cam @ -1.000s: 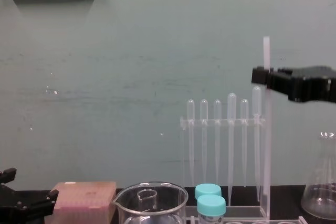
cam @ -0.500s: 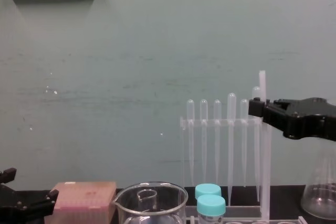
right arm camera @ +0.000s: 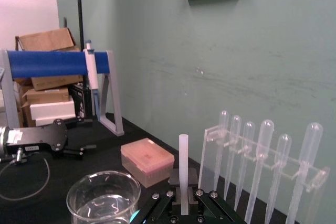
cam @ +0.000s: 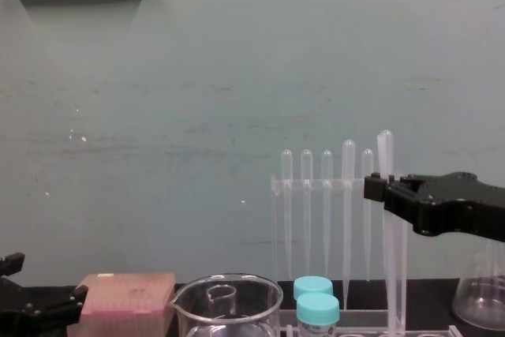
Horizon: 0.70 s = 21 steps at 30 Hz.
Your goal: Pick up the stirring rod with one hand, then place it down.
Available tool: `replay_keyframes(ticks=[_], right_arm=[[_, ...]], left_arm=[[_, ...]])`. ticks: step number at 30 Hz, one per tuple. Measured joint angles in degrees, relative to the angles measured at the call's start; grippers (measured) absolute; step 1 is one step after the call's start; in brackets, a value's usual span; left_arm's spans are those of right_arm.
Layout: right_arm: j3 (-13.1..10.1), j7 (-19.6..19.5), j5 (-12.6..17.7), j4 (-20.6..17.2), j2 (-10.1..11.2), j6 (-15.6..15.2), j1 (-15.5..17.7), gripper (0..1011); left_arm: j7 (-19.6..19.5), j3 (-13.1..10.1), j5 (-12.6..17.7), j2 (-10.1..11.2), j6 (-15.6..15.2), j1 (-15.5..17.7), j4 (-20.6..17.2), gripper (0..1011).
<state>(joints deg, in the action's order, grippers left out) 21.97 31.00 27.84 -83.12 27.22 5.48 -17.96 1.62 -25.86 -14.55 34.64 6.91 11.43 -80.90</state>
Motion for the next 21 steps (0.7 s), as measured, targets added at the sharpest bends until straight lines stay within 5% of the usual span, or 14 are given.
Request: replay_keyframes(ticks=[21], right_arm=[[0.12, -0.98, -0.92, 3.14, -1.5, -2.18, 0.85, 69]], left_arm=[[0.0, 0.0, 0.0, 0.0, 0.0, 0.0, 0.0, 1000]])
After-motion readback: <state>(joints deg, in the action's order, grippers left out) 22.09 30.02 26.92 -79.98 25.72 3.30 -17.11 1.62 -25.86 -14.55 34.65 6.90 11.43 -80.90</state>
